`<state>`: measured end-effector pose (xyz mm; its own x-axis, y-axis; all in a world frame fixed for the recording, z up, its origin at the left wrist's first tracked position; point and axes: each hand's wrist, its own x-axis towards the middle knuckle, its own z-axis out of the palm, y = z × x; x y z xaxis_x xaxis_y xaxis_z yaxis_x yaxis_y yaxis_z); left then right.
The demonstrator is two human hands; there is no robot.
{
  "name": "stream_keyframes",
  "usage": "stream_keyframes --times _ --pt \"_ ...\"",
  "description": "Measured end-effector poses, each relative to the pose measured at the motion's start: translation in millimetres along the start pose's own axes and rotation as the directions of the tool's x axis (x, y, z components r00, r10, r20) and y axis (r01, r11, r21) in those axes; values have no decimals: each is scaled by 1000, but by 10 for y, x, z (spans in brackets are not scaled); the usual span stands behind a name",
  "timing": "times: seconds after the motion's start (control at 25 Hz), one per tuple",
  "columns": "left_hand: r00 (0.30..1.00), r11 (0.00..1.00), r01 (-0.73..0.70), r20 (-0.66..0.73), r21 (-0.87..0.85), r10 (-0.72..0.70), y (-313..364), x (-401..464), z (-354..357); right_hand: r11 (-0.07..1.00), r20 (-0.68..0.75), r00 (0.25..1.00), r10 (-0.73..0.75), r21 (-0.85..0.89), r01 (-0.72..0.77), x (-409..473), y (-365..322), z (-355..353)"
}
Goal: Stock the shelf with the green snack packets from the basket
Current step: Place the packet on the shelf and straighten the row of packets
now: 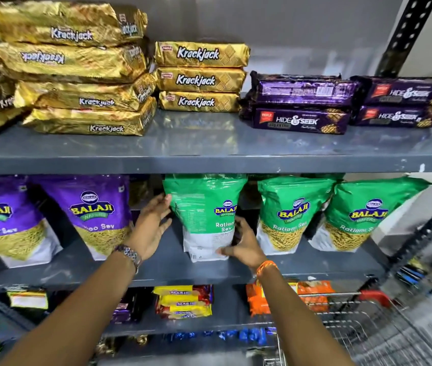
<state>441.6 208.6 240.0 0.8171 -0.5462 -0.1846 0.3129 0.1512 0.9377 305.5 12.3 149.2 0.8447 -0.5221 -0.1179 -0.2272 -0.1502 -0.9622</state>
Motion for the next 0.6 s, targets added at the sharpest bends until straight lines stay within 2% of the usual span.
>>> stream_keyframes --times 0.12,0.2,0.36,0.48,0.6 --pt "975 978 206 -78 -32 -208 -471 -150 -52 1000 93 996 -5 -26 8 24 66 -46" --pt "953 946 300 -4 -122 -303 -697 -231 5 997 151 988 -44 -58 54 30 152 -25" --pt "951 949 296 124 -106 -283 -784 -116 172 998 184 983 -26 -46 35 -121 260 108" --pt "964 964 254 108 -80 -245 -716 83 264 999 206 978 41 -24 -37 -356 295 209" --pt "970 971 236 77 -48 -232 -666 96 281 999 87 995 46 14 -47 -259 330 154"
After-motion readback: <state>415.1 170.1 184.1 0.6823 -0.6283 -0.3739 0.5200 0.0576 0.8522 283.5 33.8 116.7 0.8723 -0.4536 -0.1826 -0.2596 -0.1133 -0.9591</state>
